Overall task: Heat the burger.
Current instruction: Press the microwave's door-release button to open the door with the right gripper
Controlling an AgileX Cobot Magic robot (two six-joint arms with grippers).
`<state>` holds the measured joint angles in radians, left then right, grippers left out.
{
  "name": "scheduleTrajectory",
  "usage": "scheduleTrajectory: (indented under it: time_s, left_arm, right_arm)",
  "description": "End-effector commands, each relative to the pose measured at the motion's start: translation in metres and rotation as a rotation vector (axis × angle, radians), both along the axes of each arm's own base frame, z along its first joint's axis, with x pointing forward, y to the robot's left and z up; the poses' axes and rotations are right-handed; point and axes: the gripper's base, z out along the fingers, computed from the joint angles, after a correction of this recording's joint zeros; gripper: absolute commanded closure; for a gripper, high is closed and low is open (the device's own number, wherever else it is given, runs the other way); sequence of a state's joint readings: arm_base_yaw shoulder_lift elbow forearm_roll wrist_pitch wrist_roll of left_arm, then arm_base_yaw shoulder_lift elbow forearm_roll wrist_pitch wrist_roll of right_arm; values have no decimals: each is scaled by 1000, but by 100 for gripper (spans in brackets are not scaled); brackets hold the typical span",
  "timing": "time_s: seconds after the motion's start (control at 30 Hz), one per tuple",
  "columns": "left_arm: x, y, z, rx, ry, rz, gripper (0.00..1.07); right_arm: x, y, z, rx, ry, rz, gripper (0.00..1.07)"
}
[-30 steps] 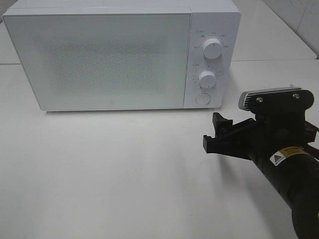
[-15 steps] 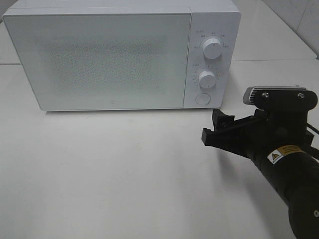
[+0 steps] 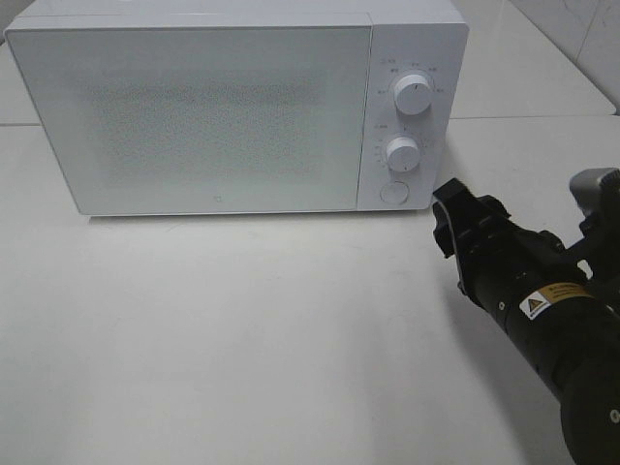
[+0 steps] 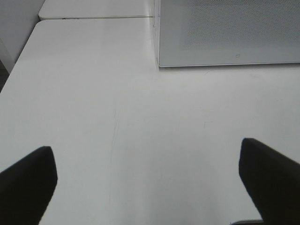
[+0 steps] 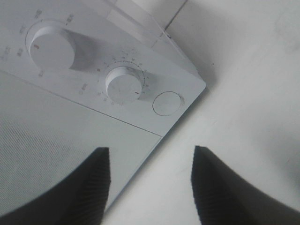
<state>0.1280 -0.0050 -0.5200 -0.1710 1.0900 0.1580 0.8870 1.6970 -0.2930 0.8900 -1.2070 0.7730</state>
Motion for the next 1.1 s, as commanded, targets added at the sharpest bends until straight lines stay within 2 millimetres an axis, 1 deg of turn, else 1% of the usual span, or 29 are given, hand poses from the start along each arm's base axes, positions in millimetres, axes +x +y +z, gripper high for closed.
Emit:
scheduleTrajectory:
  time_s: [0.03,0.07,0.1,0.13,0.17,0.2,0.23,0.27,0.3,0.33,0.53,0.63,0.7,0.73,0.8,0.9,0.93,1.0,1.07,1.1]
  left_arm:
    - [-2,0,0,-6,-30,0,8]
    - [-2,0,0,-6,-30,0,8]
    - [-2,0,0,-6,-30,0,8]
    - [-2,0,0,-6,-30,0,8]
    - [-2,0,0,-6,-30,0,8]
    - [-2,0,0,-6,-30,0,8]
    - [-2,0,0,-6,-30,0,8]
    - [-2,0,0,-6,-30,0,8]
    - [-2,0,0,-6,-30,0,8]
    - [-2,0,0,-6,-30,0,8]
    - [-2,0,0,-6,-30,0,8]
    - [-2,0,0,-6,-30,0,8]
    - [-2,0,0,-6,-30,0,8]
    - [-2,0,0,-6,-30,0,8]
    - [-2,0,0,-6,-30,0,8]
    - [-2,0,0,-6,-30,0,8]
    - [-2,0,0,-6,-30,0,8]
    - [-2,0,0,-6,-30,0,8]
    - [-2,0,0,-6,-30,0,8]
    - [-2,0,0,-6,-30,0,8]
  right_arm:
    - [1,3,3,304,-1,-82,72]
    - [1,3,3,304,-1,-82,72]
    - [1,3,2,352,12,-96,77]
    - [1,3,1,422,30,-117,87]
    - [1,3,1,422,30,-117,87]
    - [1,3,1,461,34,-129,95]
    - [1,3,1,471,35,-132,99]
    - [1,3,1,471,35,-132,99]
    - [1,3,1,473,35,-134,106]
    - [1,3,1,473,35,-134,107]
    - [1,3,-2,471,53,-143,107]
    - [7,3,-7,478,83,-160,107]
    - [18,9,-12,507,101,-162,107]
    - [18,9,-12,507,101,-162,107]
    - [27,13,-15,526,98,-164,107]
    - [30,15,-15,531,97,-160,107]
    - [37,17,-16,533,102,-158,107]
    - [41,18,-17,534,108,-158,107]
    - [53,23,-22,544,117,-173,107]
    - [53,23,-22,544,117,-173,107]
